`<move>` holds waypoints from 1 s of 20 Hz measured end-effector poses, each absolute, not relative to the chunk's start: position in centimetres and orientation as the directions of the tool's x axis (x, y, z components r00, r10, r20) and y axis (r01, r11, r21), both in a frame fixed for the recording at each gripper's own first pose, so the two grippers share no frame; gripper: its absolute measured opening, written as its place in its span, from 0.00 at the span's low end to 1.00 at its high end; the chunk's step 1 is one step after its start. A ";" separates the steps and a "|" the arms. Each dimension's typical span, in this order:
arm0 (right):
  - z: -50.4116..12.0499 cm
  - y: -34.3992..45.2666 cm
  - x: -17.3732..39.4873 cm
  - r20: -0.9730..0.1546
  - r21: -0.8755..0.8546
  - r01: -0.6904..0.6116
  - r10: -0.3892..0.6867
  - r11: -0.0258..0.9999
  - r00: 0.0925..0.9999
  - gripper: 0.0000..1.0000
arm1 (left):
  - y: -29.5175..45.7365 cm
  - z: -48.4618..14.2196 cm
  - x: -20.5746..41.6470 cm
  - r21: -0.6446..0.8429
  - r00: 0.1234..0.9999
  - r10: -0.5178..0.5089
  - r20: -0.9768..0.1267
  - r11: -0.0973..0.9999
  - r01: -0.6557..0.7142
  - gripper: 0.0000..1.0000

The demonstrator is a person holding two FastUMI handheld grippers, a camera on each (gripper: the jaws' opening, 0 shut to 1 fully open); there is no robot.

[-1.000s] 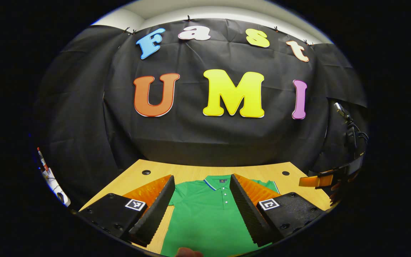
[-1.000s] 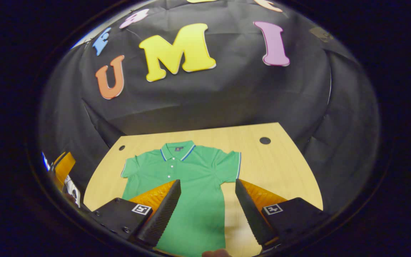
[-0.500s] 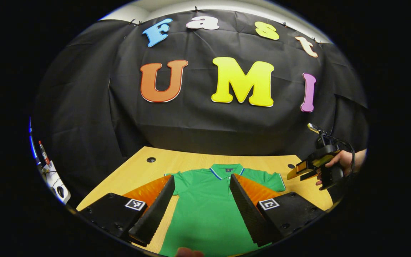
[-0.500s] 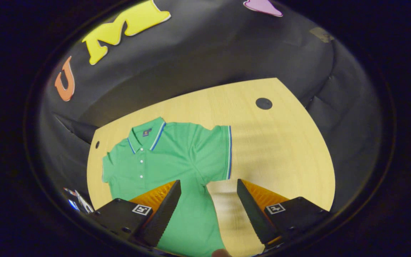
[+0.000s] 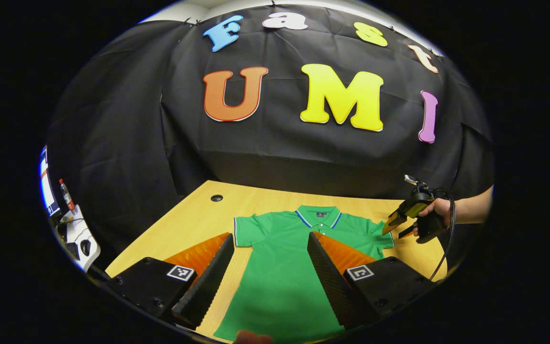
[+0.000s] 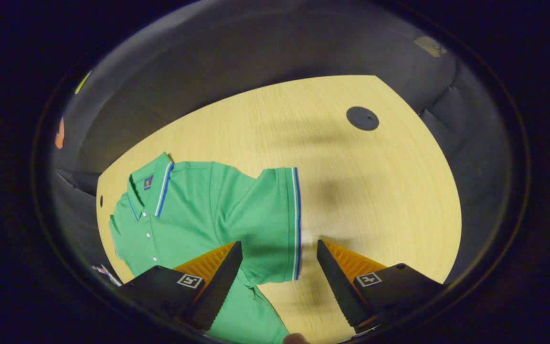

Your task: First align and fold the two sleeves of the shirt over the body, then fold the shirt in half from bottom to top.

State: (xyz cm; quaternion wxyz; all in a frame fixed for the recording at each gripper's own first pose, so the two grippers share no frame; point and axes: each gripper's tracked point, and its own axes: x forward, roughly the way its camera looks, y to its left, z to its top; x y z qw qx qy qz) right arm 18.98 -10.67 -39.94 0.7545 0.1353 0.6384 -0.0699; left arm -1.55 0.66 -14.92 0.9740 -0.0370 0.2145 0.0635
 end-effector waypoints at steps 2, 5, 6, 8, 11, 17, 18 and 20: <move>-40.9 -10.4 18.4 -0.990 0.101 0.282 0.067 0.954 0.126 1.00 | 1.1 -14.8 -1.5 -0.036 0.900 0.120 -0.420 0.988 -0.149 1.00; -41.5 -11.8 17.3 -0.998 -0.029 0.247 -0.043 0.969 0.054 0.84 | 1.4 -14.9 -1.6 -0.040 0.899 0.129 -0.419 0.986 -0.160 1.00; -41.5 -11.6 17.3 -0.998 -0.038 0.259 -0.051 0.965 0.043 0.72 | 1.4 -15.0 -1.6 -0.044 0.897 0.129 -0.424 0.986 -0.162 0.99; -42.1 -11.1 17.4 -0.998 -0.035 0.289 -0.049 0.957 0.040 0.53 | 1.4 -15.1 -1.6 -0.046 0.895 0.128 -0.428 0.986 -0.163 1.00; -41.4 -10.9 17.4 -0.997 -0.054 0.279 -0.068 0.959 0.040 0.39 | 1.8 -15.2 -1.7 -0.042 0.896 0.134 -0.423 0.985 -0.167 1.00; -41.3 -10.5 17.9 -0.997 0.039 0.336 0.017 0.941 0.070 0.00 | 3.1 -15.5 -2.7 -0.040 0.887 0.157 -0.434 0.980 -0.193 1.00; -41.1 -10.4 17.6 -0.997 0.055 0.342 0.034 0.938 0.068 0.03 | 3.5 -15.5 -2.8 -0.037 0.886 0.163 -0.434 0.980 -0.198 1.00; -40.1 -10.2 18.0 -0.993 0.096 0.374 0.064 0.922 0.098 0.03 | 4.0 -15.6 -3.0 -0.032 0.884 0.171 -0.436 0.978 -0.205 1.00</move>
